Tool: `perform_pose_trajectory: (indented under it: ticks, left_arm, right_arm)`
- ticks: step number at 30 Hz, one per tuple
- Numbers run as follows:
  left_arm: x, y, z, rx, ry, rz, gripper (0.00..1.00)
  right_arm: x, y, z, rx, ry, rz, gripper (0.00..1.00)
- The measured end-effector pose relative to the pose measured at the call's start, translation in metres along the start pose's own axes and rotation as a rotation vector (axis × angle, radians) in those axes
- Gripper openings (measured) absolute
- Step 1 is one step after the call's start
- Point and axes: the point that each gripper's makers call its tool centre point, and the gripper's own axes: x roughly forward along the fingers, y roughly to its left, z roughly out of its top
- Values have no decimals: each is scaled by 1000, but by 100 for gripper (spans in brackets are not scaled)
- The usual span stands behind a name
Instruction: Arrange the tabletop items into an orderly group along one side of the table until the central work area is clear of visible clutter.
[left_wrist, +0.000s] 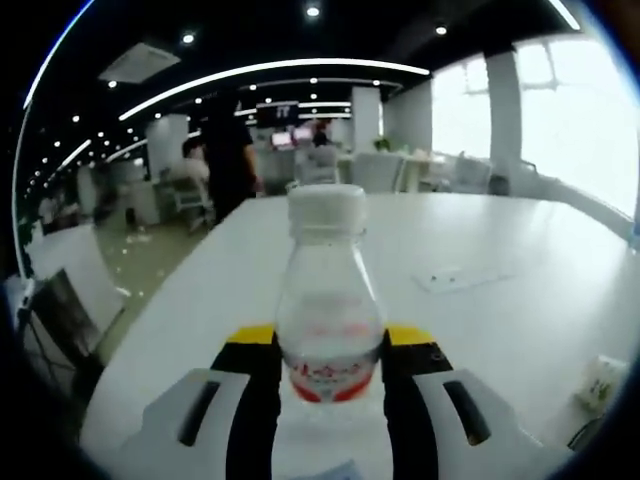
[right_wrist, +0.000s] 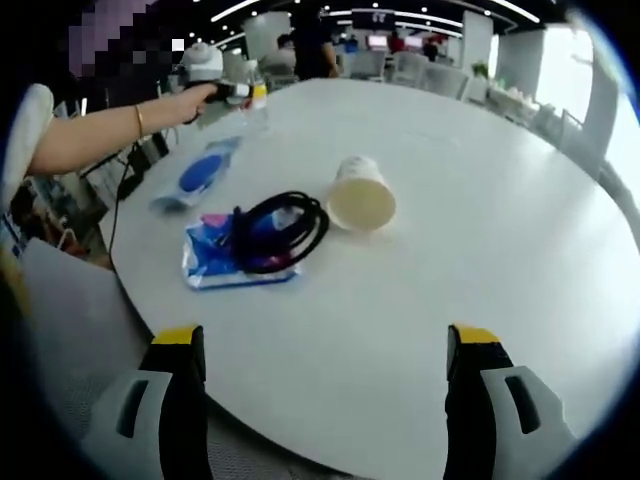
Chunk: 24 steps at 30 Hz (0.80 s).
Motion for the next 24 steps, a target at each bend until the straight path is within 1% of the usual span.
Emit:
perform_pose_trajectory:
  ticks: [1, 2, 3, 4, 5, 7, 11, 12, 17, 24]
  left_arm:
    - [1, 1, -4, 0, 10, 2, 36]
    - [1, 2, 8, -5, -69, 13, 36]
    - [2, 0, 5, 13, -45, -4, 36]
    - [1, -2, 2, 16, -24, -2, 36]
    - [0, -2, 1, 20, -19, -2, 36]
    - [-2, -4, 0, 24, -23, -1, 36]
    - [-4, -3, -4, 9, -22, 1, 36]
    - [-4, -4, -3, 5, -29, -5, 36]
    - [-5, -3, -3, 4, -27, -3, 36]
    - [-4, -2, -3, 23, -34, -13, 37]
  right_arm:
    - [0, 0, 0, 0, 2, -1, 99]
    - [0, 0, -1, -1, 3, -2, 99]
    - [0, -1, -1, 0, 3, -2, 99]
    - [-1, -1, -1, 1, 2, -2, 99]
    - [-1, 0, -2, 1, 4, -2, 99]
    - [-1, 0, -2, -3, 7, -3, 99]
    - [-1, 0, -2, -3, 6, -1, 99]
    - [-1, 0, -2, -6, 7, 0, 99]
    - [-1, 0, -3, -9, 11, -1, 99]
    - [-2, -1, 0, -4, -3, -4, 99]
